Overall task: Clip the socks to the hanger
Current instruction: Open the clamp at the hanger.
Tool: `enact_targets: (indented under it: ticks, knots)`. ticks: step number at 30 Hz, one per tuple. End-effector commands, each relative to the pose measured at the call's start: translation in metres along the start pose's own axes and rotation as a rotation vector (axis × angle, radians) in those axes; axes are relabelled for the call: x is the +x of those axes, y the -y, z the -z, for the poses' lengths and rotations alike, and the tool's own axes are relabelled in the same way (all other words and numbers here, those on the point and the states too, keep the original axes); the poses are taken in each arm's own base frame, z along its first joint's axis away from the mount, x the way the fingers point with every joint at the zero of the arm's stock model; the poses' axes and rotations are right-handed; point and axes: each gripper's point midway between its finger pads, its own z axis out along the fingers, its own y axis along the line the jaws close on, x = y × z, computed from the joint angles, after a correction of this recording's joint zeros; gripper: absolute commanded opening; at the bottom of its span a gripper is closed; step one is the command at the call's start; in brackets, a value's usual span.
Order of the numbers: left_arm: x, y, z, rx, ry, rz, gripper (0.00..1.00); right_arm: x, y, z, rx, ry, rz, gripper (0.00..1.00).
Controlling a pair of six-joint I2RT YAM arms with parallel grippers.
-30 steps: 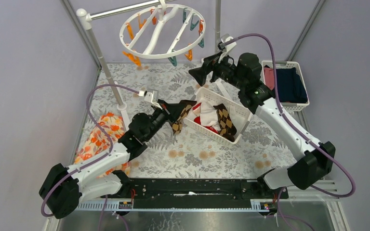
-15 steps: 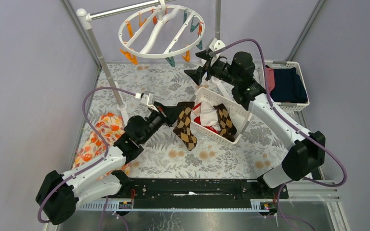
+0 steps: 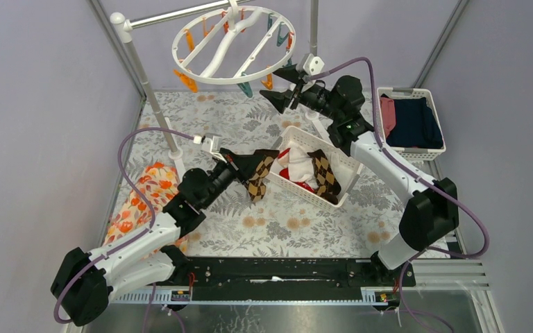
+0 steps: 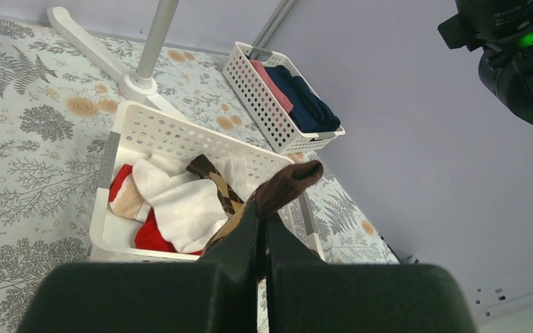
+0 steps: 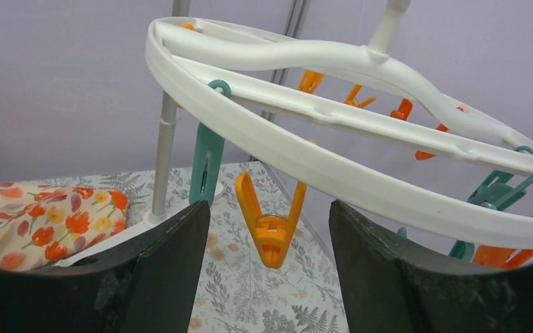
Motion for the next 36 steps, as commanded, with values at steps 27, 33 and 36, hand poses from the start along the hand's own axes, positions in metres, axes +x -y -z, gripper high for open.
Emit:
enact_targets:
  ticks: [27, 33, 36]
  knots:
    - [-0.003, 0.001, 0.004, 0.022, 0.023, 0.044, 0.00, -0.023, 0.002, -0.018, 0.046, 0.265, -0.057, 0.60]
    - [-0.003, 0.001, 0.003, 0.021, 0.024, 0.050, 0.00, -0.025, -0.002, -0.022, 0.037, 0.282, -0.067, 0.59]
    - [-0.002, 0.001, 0.004, 0.021, 0.022, 0.053, 0.00, -0.025, -0.002, -0.023, 0.041, 0.289, -0.071, 0.57]
